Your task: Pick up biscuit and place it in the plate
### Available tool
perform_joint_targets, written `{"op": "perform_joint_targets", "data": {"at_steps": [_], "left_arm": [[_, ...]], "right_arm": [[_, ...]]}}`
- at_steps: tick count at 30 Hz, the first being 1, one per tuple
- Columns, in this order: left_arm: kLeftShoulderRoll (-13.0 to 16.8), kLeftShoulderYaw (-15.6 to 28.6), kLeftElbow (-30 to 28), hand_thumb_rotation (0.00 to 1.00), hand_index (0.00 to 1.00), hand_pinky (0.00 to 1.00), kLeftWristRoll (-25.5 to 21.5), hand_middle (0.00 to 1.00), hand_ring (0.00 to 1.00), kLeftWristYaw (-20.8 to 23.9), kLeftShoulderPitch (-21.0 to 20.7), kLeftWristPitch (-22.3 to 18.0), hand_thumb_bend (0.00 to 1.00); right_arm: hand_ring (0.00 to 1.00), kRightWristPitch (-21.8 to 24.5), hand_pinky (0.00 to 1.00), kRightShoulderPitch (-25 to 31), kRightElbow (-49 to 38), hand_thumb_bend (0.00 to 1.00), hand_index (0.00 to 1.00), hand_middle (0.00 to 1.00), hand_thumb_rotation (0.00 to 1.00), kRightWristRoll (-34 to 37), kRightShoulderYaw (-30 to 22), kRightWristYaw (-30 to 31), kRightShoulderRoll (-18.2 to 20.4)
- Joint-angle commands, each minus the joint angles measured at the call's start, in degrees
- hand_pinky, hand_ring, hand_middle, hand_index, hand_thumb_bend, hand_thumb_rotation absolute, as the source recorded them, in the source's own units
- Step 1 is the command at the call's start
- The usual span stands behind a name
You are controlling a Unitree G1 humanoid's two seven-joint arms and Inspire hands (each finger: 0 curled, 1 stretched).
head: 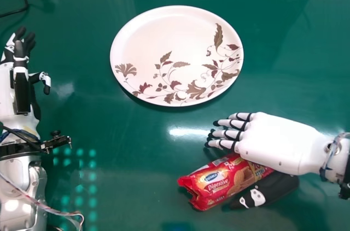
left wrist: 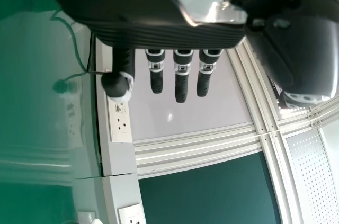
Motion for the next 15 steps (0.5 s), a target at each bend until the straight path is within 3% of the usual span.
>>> {"op": "perform_joint_targets", "data": {"at_steps": [1,15], "left_arm": [[0.1,0.6,0.2,1.00,0.97,0.00,0.6,0.95,1.00,0.3,1.6,0.0,0.71],[-0.4,0.4,0.1,1.00,0.96,0.00,-0.3,0.96,1.00,0.3,1.4,-0.1,0.72]], "right_arm": [[0.96,-0.4,0.90,1.4,0.8,1.00,0.97,0.96,0.46,-1.2,0.1,-1.8,1.1],[0.93,-0.8,0.87,4.8,2.9,1.00,0.94,0.93,0.48,-8.6,1.7,-9.9,3.1]]}}
